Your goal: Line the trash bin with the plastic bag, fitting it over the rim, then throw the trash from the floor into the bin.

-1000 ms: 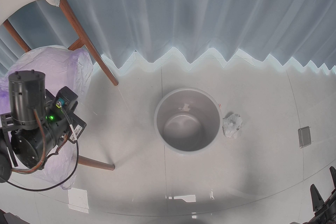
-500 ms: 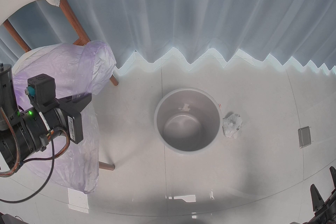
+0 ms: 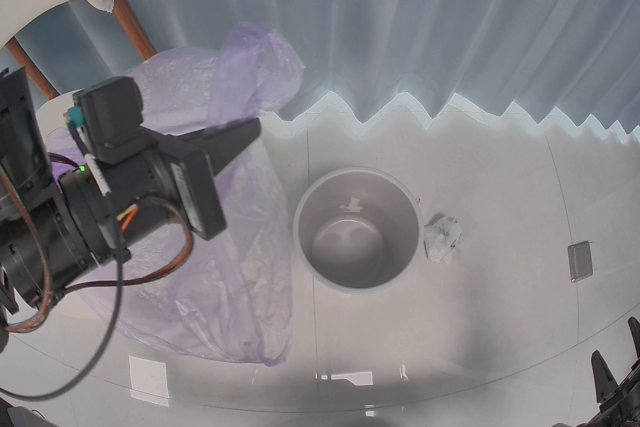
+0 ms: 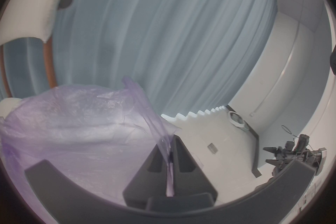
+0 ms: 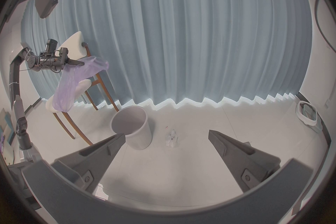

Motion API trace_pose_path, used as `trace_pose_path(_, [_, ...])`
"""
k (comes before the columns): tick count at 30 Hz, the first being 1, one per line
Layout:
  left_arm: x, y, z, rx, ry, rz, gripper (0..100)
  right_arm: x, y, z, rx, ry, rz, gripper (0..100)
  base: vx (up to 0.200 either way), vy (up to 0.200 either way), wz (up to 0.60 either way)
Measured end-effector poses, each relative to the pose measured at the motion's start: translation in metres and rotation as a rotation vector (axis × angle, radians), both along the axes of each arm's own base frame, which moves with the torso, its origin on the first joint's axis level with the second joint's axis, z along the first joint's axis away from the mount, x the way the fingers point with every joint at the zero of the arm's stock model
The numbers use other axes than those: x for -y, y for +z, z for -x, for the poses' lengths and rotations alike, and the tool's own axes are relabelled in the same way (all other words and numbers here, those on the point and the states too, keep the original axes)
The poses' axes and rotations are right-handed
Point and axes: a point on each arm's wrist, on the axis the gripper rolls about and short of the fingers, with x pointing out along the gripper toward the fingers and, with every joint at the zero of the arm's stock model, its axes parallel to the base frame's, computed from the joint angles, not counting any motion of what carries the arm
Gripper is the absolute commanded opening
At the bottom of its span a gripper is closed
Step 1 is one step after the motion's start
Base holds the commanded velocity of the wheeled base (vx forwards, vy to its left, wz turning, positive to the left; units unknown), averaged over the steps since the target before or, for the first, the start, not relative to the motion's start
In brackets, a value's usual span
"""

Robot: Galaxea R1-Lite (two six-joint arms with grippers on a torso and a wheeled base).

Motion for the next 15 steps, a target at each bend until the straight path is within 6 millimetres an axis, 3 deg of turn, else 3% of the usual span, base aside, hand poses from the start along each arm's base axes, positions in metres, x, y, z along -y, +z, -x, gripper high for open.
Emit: trace_pose_path(15, [0.098, -0.009, 0.006, -0.076, -0.294, 0.079, 0, 0.0, 0.0, 0.0, 0.0, 0.0, 0.001, 100, 0.0, 0.0, 0.0])
